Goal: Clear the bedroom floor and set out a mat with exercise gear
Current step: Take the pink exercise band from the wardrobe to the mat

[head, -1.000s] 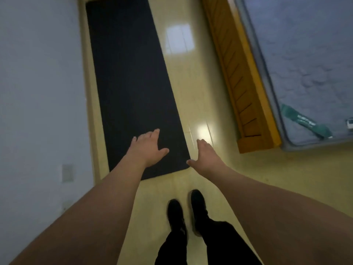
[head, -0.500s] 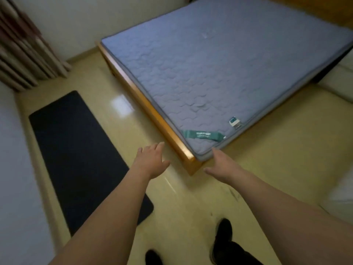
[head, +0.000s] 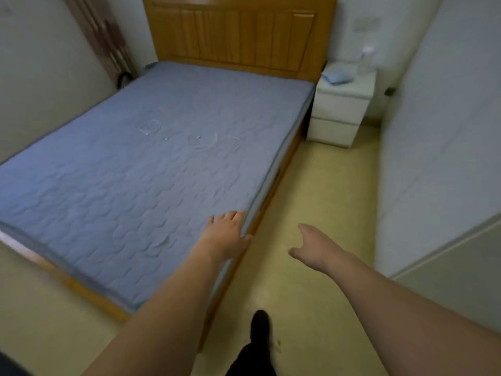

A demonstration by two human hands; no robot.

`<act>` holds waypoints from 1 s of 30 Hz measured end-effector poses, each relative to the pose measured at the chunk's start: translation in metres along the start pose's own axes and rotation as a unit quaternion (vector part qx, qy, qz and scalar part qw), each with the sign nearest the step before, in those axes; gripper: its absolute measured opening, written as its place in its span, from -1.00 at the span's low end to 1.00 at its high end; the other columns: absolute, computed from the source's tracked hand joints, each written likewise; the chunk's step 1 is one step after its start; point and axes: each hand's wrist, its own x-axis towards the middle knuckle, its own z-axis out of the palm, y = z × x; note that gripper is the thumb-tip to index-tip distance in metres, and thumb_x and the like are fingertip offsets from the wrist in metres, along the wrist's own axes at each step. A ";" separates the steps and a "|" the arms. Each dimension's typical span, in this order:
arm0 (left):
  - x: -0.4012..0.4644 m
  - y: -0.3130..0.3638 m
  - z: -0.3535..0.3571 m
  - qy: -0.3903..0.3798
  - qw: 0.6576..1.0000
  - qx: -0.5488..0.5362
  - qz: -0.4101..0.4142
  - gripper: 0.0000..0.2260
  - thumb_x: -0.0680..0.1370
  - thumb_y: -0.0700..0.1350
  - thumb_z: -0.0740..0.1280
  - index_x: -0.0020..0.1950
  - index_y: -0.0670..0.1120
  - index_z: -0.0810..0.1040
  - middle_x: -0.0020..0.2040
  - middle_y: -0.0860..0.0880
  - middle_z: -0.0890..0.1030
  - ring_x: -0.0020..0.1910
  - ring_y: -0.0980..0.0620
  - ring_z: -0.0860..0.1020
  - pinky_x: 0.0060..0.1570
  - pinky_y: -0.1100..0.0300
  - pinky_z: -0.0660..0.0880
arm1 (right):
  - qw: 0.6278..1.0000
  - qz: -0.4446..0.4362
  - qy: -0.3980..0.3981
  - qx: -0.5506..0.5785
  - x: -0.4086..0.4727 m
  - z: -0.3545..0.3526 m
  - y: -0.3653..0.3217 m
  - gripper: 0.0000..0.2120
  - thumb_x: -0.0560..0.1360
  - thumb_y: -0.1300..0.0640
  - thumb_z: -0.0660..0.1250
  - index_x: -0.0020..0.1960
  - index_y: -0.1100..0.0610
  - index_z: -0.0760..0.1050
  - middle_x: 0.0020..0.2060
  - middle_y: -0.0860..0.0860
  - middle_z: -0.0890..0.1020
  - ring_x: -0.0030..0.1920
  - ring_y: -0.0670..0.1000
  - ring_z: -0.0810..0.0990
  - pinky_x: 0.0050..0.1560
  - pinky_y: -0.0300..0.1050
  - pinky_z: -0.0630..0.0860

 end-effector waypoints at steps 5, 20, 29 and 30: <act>0.153 0.034 -0.048 -0.002 0.998 0.022 0.066 -0.40 0.62 0.14 0.15 0.58 -0.05 0.05 0.56 -0.07 0.16 0.52 -0.12 0.17 0.51 -0.14 0.01 | 0.998 0.032 0.046 0.033 0.112 -0.082 0.037 -0.29 0.55 -0.01 0.28 0.55 0.22 0.04 0.53 0.12 0.16 0.51 0.08 0.17 0.46 -0.12 0.14; 0.533 0.198 -0.226 -0.025 0.972 0.020 0.232 -0.37 0.63 0.11 0.16 0.59 -0.11 0.01 0.56 -0.13 0.16 0.51 -0.13 0.20 0.46 0.01 0.20 | 0.950 0.211 0.164 0.164 0.305 -0.332 0.156 -0.35 0.54 0.00 0.28 0.52 0.19 0.12 0.48 0.12 0.25 0.43 0.11 0.30 0.41 -0.04 0.28; 0.691 0.318 -0.312 0.036 0.923 0.090 0.373 -0.40 0.63 0.10 0.16 0.59 -0.07 0.03 0.57 -0.10 0.14 0.51 -0.13 0.17 0.47 0.04 0.13 | 0.892 0.279 0.250 0.255 0.392 -0.479 0.241 -0.33 0.57 0.03 0.27 0.55 0.20 0.04 0.52 0.12 0.18 0.48 0.09 0.23 0.38 -0.17 0.21; 0.700 0.335 -0.323 0.046 0.909 0.097 0.403 -0.40 0.64 0.09 0.15 0.59 -0.07 0.02 0.57 -0.09 0.13 0.51 -0.13 0.16 0.47 0.04 0.11 | 0.878 0.287 0.267 0.275 0.398 -0.493 0.246 -0.33 0.57 0.03 0.28 0.55 0.19 0.06 0.51 0.12 0.21 0.46 0.08 0.27 0.33 -0.19 0.24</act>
